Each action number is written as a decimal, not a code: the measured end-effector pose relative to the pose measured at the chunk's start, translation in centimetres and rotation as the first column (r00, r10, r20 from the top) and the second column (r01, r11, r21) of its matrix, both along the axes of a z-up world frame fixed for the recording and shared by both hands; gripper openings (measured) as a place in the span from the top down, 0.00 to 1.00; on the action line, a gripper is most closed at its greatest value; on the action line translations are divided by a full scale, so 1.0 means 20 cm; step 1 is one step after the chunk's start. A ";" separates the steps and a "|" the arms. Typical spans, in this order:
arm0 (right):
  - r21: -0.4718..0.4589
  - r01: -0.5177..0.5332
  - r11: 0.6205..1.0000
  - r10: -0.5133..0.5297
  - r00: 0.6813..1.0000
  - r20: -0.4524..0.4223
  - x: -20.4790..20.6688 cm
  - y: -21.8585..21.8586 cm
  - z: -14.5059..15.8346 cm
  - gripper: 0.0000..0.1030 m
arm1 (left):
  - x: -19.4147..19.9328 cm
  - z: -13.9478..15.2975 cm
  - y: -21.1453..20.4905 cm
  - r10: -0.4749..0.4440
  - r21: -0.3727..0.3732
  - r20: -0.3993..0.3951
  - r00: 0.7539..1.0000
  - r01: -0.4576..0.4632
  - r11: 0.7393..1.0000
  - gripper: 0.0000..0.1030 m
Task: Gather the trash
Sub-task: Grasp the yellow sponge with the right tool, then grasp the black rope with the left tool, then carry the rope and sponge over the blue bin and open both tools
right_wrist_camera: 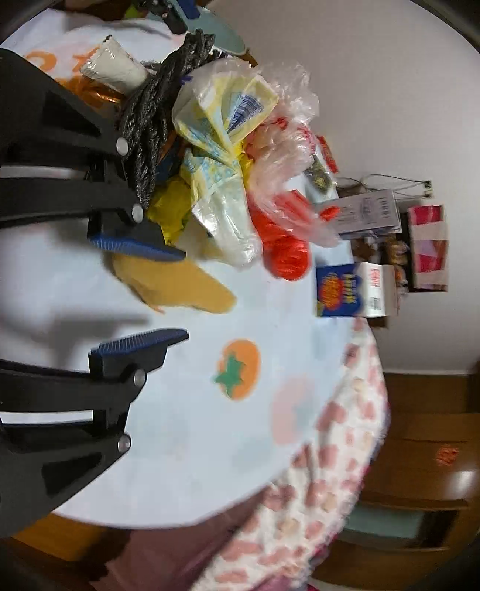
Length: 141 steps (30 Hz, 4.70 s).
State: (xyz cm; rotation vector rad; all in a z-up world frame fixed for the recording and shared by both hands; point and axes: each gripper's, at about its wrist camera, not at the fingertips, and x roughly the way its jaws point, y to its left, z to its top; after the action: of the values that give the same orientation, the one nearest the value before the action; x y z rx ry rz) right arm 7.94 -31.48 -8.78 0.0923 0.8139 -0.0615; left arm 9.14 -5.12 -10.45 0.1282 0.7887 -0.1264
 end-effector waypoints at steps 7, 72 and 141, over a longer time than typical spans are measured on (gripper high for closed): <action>0.080 -0.065 0.995 0.064 0.998 0.015 -0.07 -0.01 0.04 0.84 | -0.02 0.09 -0.10 -0.052 -0.036 0.024 0.998 0.052 0.998 0.35; -0.130 -0.098 0.987 0.122 0.974 0.190 -0.34 0.17 0.32 0.83 | -0.13 0.50 -0.09 -0.164 -0.174 0.216 0.963 0.203 0.964 0.97; -0.149 -0.580 0.801 0.599 0.771 0.217 0.27 1.48 0.33 0.83 | -0.11 0.28 0.89 0.329 -0.063 0.174 0.928 -0.323 0.944 0.97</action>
State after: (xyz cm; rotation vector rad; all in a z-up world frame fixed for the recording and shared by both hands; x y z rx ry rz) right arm 13.40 -1.86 -2.27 -0.2291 0.5496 0.5137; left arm 6.85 12.63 -4.88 -0.0244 0.6140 0.1865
